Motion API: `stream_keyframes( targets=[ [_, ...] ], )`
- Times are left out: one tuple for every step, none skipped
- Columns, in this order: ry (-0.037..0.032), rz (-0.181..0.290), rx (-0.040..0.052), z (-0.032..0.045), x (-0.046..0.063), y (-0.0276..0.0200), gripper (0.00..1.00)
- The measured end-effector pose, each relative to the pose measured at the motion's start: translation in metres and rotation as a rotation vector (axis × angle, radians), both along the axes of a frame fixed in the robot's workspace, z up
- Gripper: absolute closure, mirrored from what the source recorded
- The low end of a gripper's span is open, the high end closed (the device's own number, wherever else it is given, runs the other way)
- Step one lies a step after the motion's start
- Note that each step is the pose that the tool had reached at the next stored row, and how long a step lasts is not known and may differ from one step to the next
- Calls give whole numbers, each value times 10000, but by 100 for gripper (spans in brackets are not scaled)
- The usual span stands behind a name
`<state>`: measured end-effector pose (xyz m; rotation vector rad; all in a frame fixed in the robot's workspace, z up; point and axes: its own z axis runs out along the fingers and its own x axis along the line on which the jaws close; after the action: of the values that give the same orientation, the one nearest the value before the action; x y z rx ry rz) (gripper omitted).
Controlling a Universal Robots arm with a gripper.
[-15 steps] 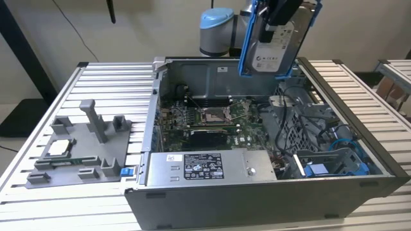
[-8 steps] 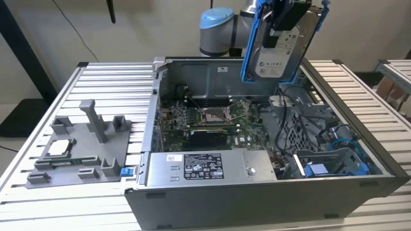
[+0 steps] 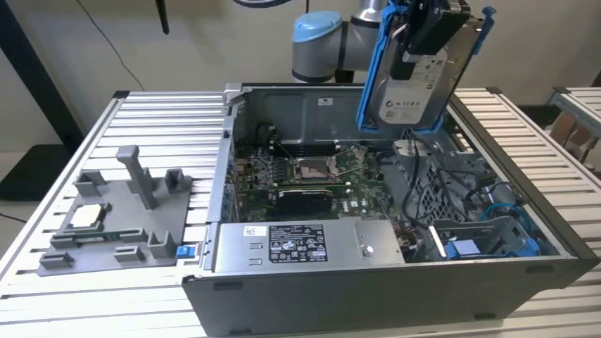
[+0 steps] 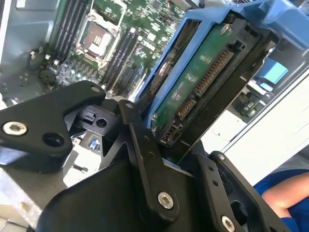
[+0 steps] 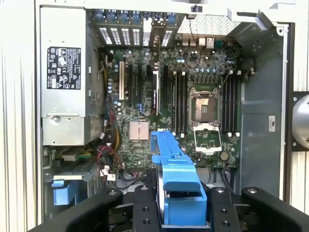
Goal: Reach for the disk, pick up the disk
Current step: 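Pick up the disk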
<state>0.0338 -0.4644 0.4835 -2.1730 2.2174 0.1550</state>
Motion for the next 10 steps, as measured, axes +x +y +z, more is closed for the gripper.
stream_keyframes(
  targets=[
    [0,-3,0,0,1,-29,100],
    [1,-5,0,0,1,-61,100],
    [0,-8,-1,0,2,-88,100],
    [0,-10,0,0,2,-119,100],
    [0,-12,0,-1,3,-153,100],
    [0,-15,0,-1,3,-184,100],
    [1,-21,0,-1,2,-223,100],
    [1,-28,-1,-1,3,-258,100],
    [1,-36,0,-2,3,-292,100],
    [1,-45,0,-2,3,-326,100]
  ],
)
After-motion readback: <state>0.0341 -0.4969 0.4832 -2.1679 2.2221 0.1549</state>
